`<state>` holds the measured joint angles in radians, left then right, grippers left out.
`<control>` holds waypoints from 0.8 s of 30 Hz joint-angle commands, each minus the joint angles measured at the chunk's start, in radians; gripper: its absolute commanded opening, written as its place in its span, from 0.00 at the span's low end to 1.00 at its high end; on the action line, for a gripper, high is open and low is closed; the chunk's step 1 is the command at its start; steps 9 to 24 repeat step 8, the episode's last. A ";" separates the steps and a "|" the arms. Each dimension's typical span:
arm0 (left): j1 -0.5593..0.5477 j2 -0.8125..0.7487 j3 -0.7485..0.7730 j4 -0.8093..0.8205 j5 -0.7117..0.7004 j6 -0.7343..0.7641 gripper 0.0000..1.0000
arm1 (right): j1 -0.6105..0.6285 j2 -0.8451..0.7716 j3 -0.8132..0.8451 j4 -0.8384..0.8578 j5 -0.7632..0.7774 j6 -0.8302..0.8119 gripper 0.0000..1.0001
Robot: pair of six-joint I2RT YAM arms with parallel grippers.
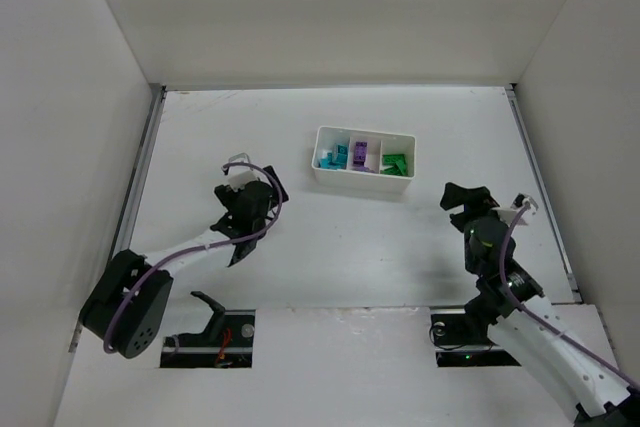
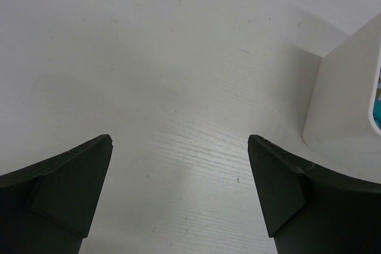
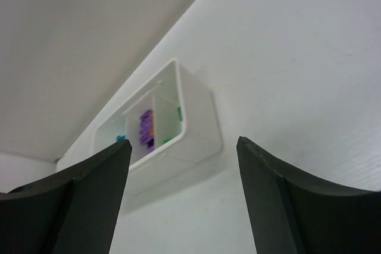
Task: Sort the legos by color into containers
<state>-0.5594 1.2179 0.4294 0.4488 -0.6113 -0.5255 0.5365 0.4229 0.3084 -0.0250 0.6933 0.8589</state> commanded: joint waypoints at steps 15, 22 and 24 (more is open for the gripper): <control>-0.010 0.068 0.062 0.031 0.061 0.012 1.00 | -0.220 0.005 -0.038 -0.099 -0.017 0.008 0.95; -0.010 0.068 0.062 0.031 0.061 0.012 1.00 | -0.220 0.005 -0.038 -0.099 -0.017 0.008 0.95; -0.010 0.068 0.062 0.031 0.061 0.012 1.00 | -0.220 0.005 -0.038 -0.099 -0.017 0.008 0.95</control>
